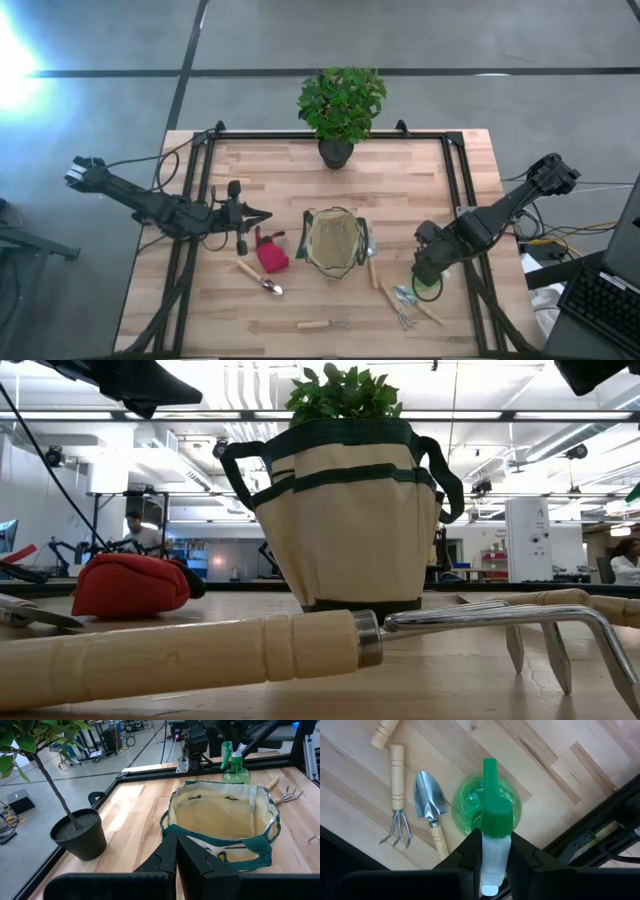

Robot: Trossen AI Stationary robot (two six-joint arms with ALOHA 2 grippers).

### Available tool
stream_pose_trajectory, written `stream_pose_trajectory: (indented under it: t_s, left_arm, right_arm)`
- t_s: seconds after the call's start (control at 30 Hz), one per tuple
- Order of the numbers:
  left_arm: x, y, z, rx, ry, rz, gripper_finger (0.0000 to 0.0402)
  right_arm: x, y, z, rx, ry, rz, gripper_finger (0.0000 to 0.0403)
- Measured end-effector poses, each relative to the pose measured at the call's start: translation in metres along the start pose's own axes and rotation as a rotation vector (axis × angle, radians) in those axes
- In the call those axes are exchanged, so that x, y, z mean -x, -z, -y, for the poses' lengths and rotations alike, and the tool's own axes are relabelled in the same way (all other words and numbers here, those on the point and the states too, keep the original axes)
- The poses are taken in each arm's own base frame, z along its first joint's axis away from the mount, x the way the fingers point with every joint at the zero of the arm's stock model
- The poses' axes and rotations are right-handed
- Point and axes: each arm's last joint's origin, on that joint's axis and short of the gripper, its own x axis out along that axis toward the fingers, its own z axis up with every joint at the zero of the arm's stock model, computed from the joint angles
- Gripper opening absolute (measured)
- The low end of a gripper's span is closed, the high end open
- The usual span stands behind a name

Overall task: Pick & Place Garden tools in Gardening bag
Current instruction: Put the green spray bottle into the gardening bag

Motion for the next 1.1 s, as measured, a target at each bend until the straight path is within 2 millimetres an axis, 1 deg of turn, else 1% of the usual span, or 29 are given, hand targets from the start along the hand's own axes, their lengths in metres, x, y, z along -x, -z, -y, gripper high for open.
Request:
stream_pose_trajectory:
  t_s: [0.2,0.43,0.83,1.1]
  left_arm:
    - [0.0,0.0,0.0,0.0,0.0,0.0,0.0014]
    - [0.0,0.0,0.0,0.0,0.0,0.0,0.0014]
    - [0.0,0.0,0.0,0.001,0.0,0.0,0.0014]
    - [0.0,0.0,0.0,-0.003,0.0,0.0,0.0014]
  right_arm:
    - [0.0,-0.001,0.001,0.024,0.005,0.0,0.0054]
    - [0.001,-0.009,0.003,0.05,0.001,0.002,0.0054]
    - [0.002,-0.03,0.01,0.137,0.021,0.008,0.0054]
    - [0.003,-0.05,0.017,0.227,0.071,0.107,0.0054]
